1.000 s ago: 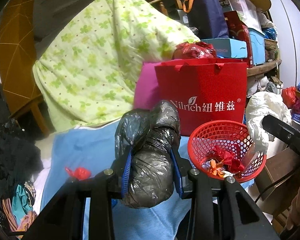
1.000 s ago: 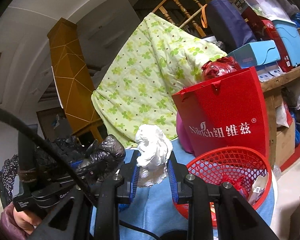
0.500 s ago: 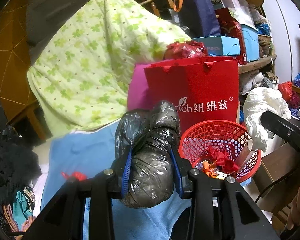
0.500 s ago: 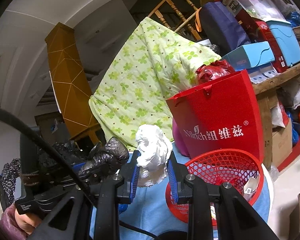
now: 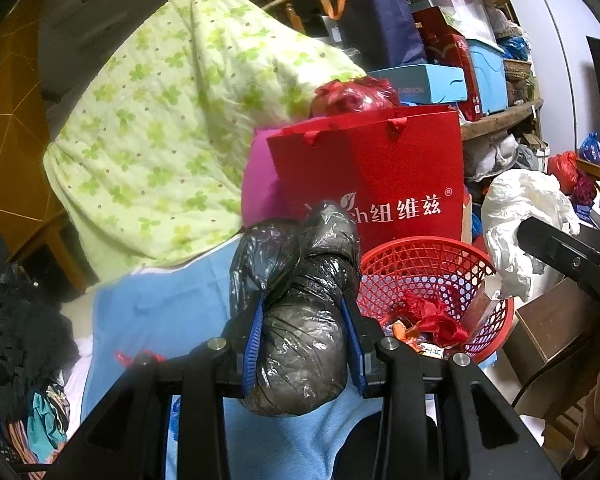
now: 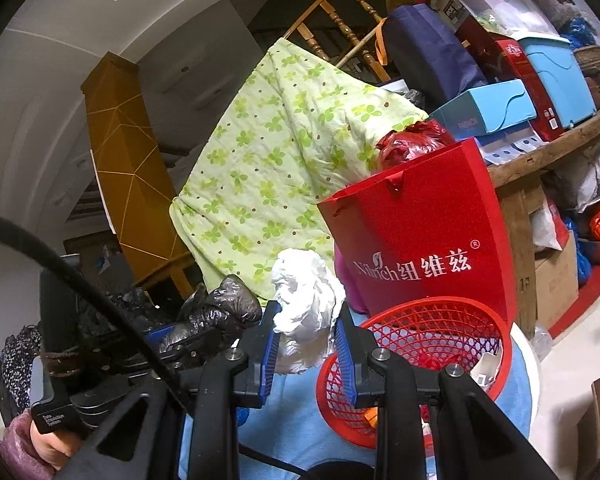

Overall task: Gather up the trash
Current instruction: 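Carry the black bag with the left tool while the right tool carries the white bag to the basket, then open both tools over the red mesh basket to drop the bags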

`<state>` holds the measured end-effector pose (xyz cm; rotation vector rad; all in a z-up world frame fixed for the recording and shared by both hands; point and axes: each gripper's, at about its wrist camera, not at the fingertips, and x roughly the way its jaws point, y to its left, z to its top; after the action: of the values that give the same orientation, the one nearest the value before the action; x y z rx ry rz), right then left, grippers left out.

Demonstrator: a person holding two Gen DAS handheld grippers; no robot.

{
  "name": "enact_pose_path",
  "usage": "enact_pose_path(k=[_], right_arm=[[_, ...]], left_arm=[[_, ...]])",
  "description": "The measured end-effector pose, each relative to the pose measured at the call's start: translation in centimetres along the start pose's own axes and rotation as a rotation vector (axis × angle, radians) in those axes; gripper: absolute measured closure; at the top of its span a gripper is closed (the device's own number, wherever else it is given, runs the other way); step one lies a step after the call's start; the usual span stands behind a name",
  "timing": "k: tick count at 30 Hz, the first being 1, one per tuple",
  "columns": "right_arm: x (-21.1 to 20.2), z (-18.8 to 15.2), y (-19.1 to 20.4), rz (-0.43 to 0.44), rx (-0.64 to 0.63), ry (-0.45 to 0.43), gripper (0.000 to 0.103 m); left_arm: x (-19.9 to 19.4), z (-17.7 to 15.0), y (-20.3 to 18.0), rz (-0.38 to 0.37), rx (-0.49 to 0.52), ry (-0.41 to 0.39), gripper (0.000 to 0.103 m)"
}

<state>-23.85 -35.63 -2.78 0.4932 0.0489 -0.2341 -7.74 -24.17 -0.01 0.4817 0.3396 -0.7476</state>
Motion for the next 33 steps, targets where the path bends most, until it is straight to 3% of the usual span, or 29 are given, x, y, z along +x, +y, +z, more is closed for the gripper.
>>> enact_pose_path(k=[26, 33], right_arm=[[-0.2, -0.1, -4.7, -0.062, 0.080, 0.010, 0.074], [0.3, -0.6, -6.9, -0.094, 0.124, 0.026, 0.074]], left_arm=[[2.4, 0.7, -4.0, -0.051, 0.081, 0.036, 0.065], [4.6, 0.6, -5.0, -0.147, 0.068, 0.097, 0.064]])
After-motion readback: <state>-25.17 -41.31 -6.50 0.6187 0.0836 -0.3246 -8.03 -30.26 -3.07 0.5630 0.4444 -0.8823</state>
